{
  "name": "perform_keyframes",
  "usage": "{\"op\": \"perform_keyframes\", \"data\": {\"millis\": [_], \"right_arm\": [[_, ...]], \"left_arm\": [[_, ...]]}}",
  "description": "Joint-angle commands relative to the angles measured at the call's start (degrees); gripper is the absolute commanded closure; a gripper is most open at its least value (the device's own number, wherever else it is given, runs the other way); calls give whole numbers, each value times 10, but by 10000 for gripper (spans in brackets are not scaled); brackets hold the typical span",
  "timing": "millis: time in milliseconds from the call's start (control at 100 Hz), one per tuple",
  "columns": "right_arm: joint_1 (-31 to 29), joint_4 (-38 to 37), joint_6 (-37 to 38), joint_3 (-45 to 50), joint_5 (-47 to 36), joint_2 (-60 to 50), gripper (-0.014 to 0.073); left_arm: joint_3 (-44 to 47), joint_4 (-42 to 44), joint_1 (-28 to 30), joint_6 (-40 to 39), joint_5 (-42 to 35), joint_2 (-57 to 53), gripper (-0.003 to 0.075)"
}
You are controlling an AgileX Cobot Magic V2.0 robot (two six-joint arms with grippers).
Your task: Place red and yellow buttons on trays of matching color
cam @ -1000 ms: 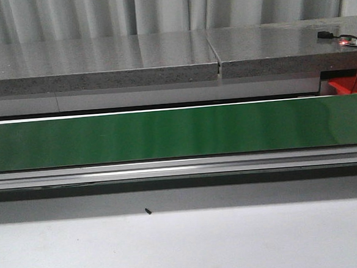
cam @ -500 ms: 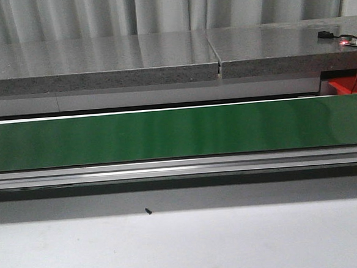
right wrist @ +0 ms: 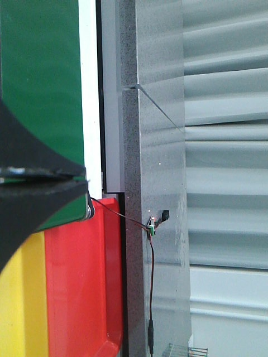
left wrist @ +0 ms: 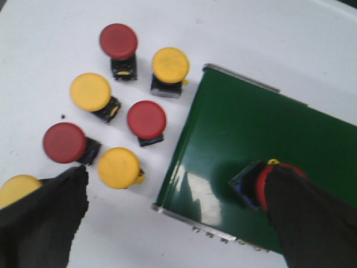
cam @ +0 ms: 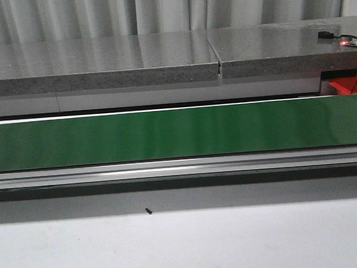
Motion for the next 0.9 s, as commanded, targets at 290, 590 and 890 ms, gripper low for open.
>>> {"op": "perform_keyframes", "data": {"millis": [290, 590, 890], "right_arm": [[-2, -4, -3, -8, -48, -13, 655], [-2, -4, -3, -8, -48, -13, 655], [-2, -4, -3, -8, -48, -13, 655]], "left_arm": [[-12, -13, 145, 53, 2, 0, 99], [-12, -20, 180, 79, 15, 70, 99], [-12, -18, 180, 106, 6, 134, 99]]}}
